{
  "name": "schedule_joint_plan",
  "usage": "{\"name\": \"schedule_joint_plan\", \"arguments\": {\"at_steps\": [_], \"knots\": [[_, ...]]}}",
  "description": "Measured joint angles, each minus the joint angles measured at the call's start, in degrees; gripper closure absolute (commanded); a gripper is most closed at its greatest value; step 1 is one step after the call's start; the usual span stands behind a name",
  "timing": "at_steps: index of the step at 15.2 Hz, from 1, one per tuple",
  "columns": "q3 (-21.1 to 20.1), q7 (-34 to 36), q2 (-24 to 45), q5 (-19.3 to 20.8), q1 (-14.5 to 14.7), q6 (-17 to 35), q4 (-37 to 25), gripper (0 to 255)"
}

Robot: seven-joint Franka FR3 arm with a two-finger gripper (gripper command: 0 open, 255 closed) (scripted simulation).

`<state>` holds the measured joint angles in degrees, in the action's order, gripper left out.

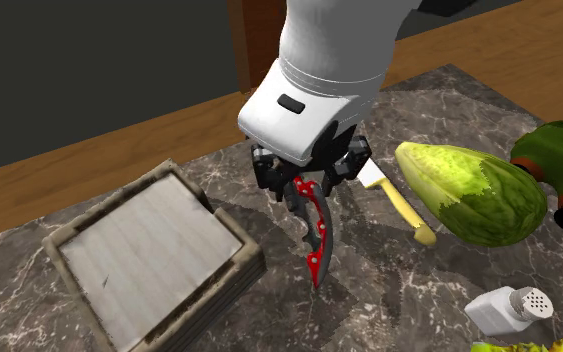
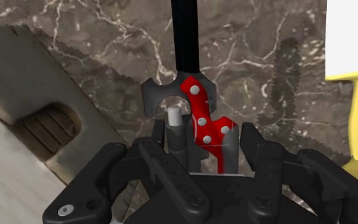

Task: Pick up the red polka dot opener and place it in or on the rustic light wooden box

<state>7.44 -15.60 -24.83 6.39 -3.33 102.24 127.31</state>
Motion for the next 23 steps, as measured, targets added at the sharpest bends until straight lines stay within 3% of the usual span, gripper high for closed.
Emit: {"name": "schedule_joint_plan", "arguments": {"at_steps": [18, 23], "knots": [[-0.5, -0.9, 1.9, -0.6, 0.3, -13.4, -15.3, 255], [3.4, -6.4, 7.7, -0.1, -1.2, -13.6, -21.7, 255]]}}
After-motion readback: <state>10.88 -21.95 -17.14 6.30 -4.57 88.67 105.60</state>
